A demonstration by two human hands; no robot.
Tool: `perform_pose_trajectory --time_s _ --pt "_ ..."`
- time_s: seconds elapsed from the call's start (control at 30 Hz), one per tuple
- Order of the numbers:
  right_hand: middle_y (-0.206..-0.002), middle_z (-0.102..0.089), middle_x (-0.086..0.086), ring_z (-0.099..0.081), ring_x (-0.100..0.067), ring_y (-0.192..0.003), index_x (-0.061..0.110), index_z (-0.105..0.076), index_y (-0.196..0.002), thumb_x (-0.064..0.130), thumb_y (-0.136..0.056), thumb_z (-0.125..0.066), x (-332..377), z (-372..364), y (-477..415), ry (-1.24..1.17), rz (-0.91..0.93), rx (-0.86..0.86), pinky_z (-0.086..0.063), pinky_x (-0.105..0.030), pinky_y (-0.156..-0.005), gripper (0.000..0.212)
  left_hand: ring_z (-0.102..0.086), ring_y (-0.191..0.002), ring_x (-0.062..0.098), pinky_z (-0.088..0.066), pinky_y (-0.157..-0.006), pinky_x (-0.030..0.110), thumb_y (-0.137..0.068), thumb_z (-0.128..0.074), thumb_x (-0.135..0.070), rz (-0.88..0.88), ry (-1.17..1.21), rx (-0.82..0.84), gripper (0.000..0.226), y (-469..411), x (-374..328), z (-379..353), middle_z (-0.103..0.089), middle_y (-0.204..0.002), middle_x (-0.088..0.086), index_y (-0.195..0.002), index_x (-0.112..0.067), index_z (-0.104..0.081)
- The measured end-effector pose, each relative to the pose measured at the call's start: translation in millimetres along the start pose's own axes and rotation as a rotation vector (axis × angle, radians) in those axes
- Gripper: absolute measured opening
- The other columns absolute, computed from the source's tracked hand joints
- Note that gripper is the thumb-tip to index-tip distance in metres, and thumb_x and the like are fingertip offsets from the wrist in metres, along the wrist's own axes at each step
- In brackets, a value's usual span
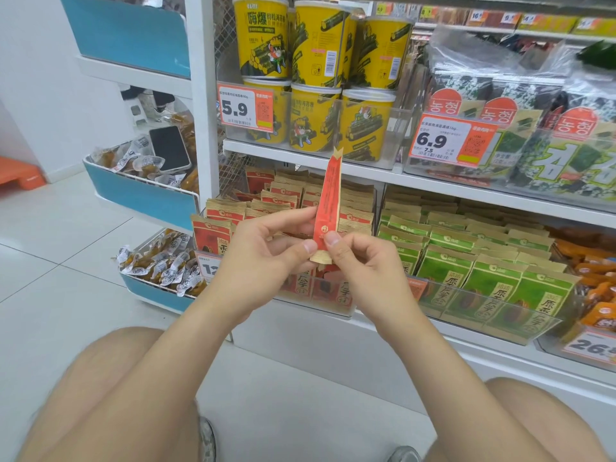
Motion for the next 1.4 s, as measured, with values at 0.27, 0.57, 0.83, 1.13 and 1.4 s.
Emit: perform_pose_trajectory --time_s 0.27,0.57,0.83,1.13,1.4 --pt "-0.115 -0.079 -0.011 -0.071 -0.036 -0.115 0.015 -0.079 -0.119 0.025 -0.117 -0.043 8.1 -2.3 4.2 -0.086 -0.075 0.134 -0.056 -0.065 -0.100 0.038 -0.079 -0.104 0.033 -0.066 -0.082 0.035 -0.096 -0.073 0.007 0.025 0.080 0.015 0.050 -2.0 0.5 3.7 -0.074 -0.128 0.011 -0.138 -0.020 -0.071" --pt "-0.102 -0.074 0.017 -0.074 -0.007 -0.082 0.022 -0.046 -0.110 0.034 -0.080 -0.095 14.3 -4.0 10.4 0.102 -0.015 -0.069 -0.061 -0.032 -0.067 0.058 -0.078 -0.085 0.016 -0.063 -0.066 0.028 -0.092 -0.082 -0.017 0.022 -0.029 -0.051 0.023 4.7 -5.9 0.8 -0.082 -0.097 0.004 -0.110 -0.007 -0.070" --pt "-0.116 -0.079 0.007 -0.076 -0.013 -0.103 0.032 -0.052 -0.143 0.037 -0.090 -0.087 15.0 4.9 3.4 0.028 -0.081 -0.077 -0.064 -0.048 -0.093 0.063 -0.080 -0.096 0.037 -0.062 -0.095 0.061 -0.080 -0.083 -0.031 0.068 0.050 -0.143 0.033 -2.0 2.1 4.4 -0.083 -0.095 0.013 -0.108 -0.012 -0.080" --pt "-0.115 -0.080 -0.005 -0.078 -0.028 -0.106 0.023 -0.064 -0.127 0.026 -0.109 -0.062 22.8 6.3 4.8 -0.279 -0.153 -0.097 -0.065 -0.047 -0.086 0.018 -0.076 -0.100 0.049 -0.057 -0.099 0.068 -0.086 -0.083 -0.024 0.186 -0.066 0.043 0.024 -3.6 1.5 10.8 -0.082 -0.096 0.018 -0.104 -0.008 -0.080" --pt "-0.090 -0.081 -0.015 -0.077 -0.024 -0.079 0.000 -0.076 -0.099 0.027 -0.108 -0.064 17.7 4.3 6.7 -0.065 -0.082 -0.095 -0.064 -0.048 -0.071 0.030 -0.081 -0.093 0.026 -0.067 -0.077 0.038 -0.107 -0.062 -0.026 0.129 -0.021 -0.002 0.021 2.7 1.6 -10.6 -0.083 -0.103 0.008 -0.115 -0.015 -0.078"
Point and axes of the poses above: each hand's wrist, its own y-axis away from the middle knuckle, its own z-axis out of the back of the hand, x = y × z, the point moved 1 cm from there along -y, towards the middle knuckle
